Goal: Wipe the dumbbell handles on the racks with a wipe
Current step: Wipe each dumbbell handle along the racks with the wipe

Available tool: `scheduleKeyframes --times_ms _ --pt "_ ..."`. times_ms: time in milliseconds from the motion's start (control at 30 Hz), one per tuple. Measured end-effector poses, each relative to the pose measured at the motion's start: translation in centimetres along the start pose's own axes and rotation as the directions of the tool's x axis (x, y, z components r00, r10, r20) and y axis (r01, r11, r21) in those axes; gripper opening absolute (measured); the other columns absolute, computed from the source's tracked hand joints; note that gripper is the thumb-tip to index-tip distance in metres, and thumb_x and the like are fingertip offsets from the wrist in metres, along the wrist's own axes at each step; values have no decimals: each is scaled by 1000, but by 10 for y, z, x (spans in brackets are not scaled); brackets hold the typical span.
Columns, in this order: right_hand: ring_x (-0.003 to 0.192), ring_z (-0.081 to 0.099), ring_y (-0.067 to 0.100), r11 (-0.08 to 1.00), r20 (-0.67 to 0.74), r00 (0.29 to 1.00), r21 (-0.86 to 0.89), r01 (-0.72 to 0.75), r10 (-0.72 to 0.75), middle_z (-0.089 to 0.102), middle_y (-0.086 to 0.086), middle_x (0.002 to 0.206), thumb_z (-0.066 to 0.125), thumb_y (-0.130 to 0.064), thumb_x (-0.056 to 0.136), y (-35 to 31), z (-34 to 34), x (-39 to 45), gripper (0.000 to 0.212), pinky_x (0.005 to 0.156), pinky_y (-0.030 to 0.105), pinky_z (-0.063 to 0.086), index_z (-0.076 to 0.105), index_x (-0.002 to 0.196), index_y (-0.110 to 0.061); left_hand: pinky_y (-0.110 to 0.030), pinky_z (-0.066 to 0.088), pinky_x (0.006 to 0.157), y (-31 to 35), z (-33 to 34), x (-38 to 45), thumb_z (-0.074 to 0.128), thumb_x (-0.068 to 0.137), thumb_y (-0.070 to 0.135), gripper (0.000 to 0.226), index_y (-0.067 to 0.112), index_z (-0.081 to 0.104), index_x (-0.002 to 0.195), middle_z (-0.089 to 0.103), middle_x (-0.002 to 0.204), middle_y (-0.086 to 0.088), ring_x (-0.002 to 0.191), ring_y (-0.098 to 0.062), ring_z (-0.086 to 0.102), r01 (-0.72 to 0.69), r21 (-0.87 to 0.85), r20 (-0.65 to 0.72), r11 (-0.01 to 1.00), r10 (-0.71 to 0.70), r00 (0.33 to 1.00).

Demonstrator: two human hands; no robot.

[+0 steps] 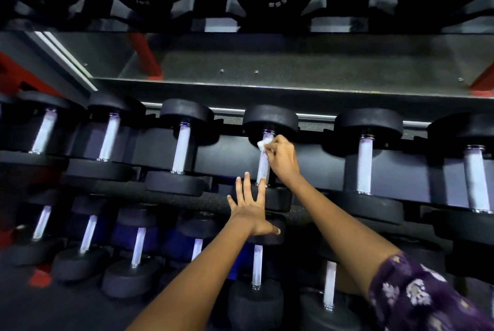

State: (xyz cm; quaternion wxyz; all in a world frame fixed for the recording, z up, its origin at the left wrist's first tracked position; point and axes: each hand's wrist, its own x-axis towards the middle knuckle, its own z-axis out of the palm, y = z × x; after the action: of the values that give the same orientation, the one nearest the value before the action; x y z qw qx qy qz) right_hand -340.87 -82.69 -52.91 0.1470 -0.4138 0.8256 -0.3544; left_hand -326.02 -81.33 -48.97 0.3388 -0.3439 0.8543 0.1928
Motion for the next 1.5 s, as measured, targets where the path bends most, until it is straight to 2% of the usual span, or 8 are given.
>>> scheduleKeyframes --times_ms 167,333,533,700,867,1067,1367,1500 --pt "92 56 28 966 316 933 -130 222 -172 54 16 100 59 -6 86 13 -8 -9 19 75 31 43 72 100 -6 -64 -3 113 0 -1 1 68 78 61 129 19 -36 143 -49 143 -18 134 -39 -40 -9 -3 7 1000 9 1000" --pt "96 56 30 981 143 987 -168 98 -74 55 13 97 57 -8 85 2 -8 28 19 77 29 43 70 97 -1 -64 -4 112 0 0 0 69 79 58 127 21 -34 145 -49 143 -16 134 -38 -41 -7 -11 2 1000 7 1000" --pt "92 55 27 908 430 862 -185 376 -270 54 14 98 61 -10 85 5 -19 0 19 70 25 35 72 100 -6 -65 -1 113 1 0 -1 69 80 56 127 21 -36 143 -48 143 -16 135 -38 -40 -4 -3 4 1000 4 1000" --pt "111 49 31 953 273 953 -232 196 -129 53 17 115 50 -5 88 3 -14 29 27 90 31 38 66 109 -3 -64 1 113 1 0 -1 70 81 53 126 21 -34 144 -50 143 -15 134 -37 -41 1 -6 3 1000 -1 1000" --pt "95 56 28 886 559 787 -185 426 -262 56 16 101 60 -8 85 3 -14 -7 20 76 28 39 71 102 -3 -65 2 114 1 0 -2 69 81 54 126 20 -36 143 -50 142 -16 134 -38 -41 6 -4 14 1000 -6 1000" --pt "95 58 27 995 147 988 -73 64 -52 58 17 101 63 -1 82 1 -12 9 18 75 16 34 73 97 -2 -64 4 113 3 -1 -2 70 82 52 126 21 -35 144 -50 142 -16 134 -38 -40 20 4 9 1000 -20 1000" --pt "81 65 24 916 -84 949 299 -268 305 71 23 88 62 0 80 -7 2 -25 18 63 20 42 72 95 4 -63 6 114 2 2 -3 69 79 57 127 19 -33 145 -47 144 -19 136 -39 -38 -1 15 -23 1000 1 1000" --pt "66 54 6 776 -128 869 525 -350 479 63 -7 56 61 -2 81 -15 2 16 16 63 23 38 71 69 2 -63 5 114 1 2 -1 70 79 56 127 21 -31 146 -48 143 -17 135 -38 -40 -1 13 -16 1000 1 1000"
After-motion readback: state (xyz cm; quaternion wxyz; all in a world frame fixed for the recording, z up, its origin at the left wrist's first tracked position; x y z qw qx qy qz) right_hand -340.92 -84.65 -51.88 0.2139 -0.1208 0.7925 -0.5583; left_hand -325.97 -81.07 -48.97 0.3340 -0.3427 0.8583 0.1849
